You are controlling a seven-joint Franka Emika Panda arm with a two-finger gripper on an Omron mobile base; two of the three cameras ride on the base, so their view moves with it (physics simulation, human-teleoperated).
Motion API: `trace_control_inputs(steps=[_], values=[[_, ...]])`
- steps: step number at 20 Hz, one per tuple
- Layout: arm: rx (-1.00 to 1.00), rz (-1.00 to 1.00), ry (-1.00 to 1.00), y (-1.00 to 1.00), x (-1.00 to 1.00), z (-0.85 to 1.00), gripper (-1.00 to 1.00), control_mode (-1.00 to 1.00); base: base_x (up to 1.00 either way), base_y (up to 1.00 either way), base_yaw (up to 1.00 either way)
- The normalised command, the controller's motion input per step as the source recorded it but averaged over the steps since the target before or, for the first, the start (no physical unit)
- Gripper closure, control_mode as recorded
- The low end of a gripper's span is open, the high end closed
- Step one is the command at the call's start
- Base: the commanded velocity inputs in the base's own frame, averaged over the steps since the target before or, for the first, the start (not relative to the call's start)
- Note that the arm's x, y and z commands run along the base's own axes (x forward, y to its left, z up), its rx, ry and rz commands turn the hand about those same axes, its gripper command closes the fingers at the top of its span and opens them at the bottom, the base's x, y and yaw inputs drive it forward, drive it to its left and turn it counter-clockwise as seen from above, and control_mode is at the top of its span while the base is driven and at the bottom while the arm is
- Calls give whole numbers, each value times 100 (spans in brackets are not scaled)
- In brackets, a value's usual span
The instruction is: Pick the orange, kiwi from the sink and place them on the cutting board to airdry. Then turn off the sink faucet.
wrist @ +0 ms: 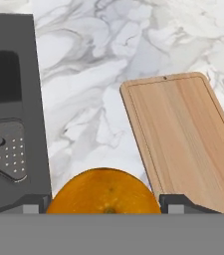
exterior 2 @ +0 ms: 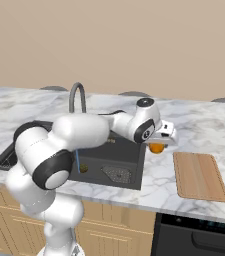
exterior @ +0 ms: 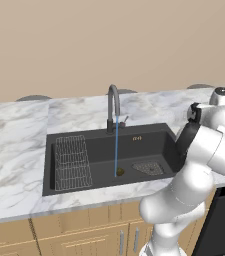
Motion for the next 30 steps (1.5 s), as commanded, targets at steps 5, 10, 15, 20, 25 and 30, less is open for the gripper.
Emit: trace_control_inputs(steps=[5, 10, 15, 20, 25, 30], values=[[3, -5, 0, -32, 0, 0, 100, -100, 0, 0, 0], [1, -4, 1, -21, 3, 0, 100, -100, 0, 0, 0], [2, -4, 2, -27, 6, -7, 100, -100, 0, 0, 0], [1, -3, 1, -23, 11, -13, 100, -100, 0, 0, 0], [1, -2, 1, -18, 12, -11, 100, -100, 0, 0, 0], [1, -2, 2, -8, 13, -12, 100, -100, 0, 0, 0]])
